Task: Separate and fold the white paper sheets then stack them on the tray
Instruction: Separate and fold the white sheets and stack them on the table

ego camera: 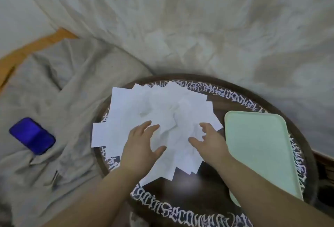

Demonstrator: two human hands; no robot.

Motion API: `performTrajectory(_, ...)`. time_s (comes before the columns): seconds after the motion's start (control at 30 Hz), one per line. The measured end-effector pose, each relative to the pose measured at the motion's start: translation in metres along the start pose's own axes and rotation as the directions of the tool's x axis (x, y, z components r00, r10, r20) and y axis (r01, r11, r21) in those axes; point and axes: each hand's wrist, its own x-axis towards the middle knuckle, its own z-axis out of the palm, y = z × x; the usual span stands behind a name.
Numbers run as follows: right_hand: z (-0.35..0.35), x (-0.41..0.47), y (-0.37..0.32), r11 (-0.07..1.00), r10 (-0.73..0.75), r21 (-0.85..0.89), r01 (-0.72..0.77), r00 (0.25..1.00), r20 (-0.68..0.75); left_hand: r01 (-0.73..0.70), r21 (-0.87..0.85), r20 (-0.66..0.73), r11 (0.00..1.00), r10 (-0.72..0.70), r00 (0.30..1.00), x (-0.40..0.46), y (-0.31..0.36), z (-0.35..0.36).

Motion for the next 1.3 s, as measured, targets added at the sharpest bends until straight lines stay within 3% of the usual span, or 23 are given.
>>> performTrajectory(0.2, 0.03, 0.041, 0.019, 0.97, 0.11, 0.219, -0.102, 0.994, -0.022, -0.003, 0.073, 0.034, 0.997, 0.001, 0.999, 0.03, -0.011, 0.042)
performTrajectory(0.37, 0.044, 0.053, 0.015, 0.877, 0.178, 0.467, -0.113, 0.979, -0.097, -0.005, 0.067, 0.056, 0.998, 0.002, 0.998, 0.043, -0.016, 0.064)
performTrajectory(0.47, 0.048, 0.052, 0.012, 0.862, 0.191, 0.496, -0.109, 0.975, -0.118, -0.009, 0.073, 0.067, 0.997, 0.004, 0.998, 0.043, -0.016, 0.071)
performTrajectory(0.6, 0.049, 0.05, 0.008, 0.882, 0.127, 0.456, -0.118, 0.992, 0.012, -0.004, 0.06, 0.053, 0.998, 0.001, 0.999, 0.036, -0.011, 0.068)
performTrajectory(0.8, 0.02, 0.028, 0.016, 0.811, 0.079, 0.585, 0.002, 0.99, -0.114, 0.019, -0.009, -0.029, 1.0, -0.019, 0.999, 0.026, -0.003, 0.052)
performTrajectory(0.97, -0.005, 0.008, 0.03, 0.688, 0.063, 0.721, -0.077, 0.997, 0.047, 0.049, -0.207, -0.048, 0.977, -0.06, 0.997, 0.021, 0.012, 0.044)
performTrajectory(1.13, -0.007, 0.002, 0.03, 0.483, -0.104, 0.869, -0.106, 0.979, 0.178, 0.078, -0.472, 0.079, 0.878, -0.047, 0.996, 0.028, 0.023, 0.036)
performTrajectory(1.3, 0.013, 0.0, 0.033, 0.445, -0.232, 0.891, -0.09, 0.95, 0.211, 0.093, -0.607, 0.188, 0.789, 0.029, 0.982, 0.026, 0.005, 0.035)
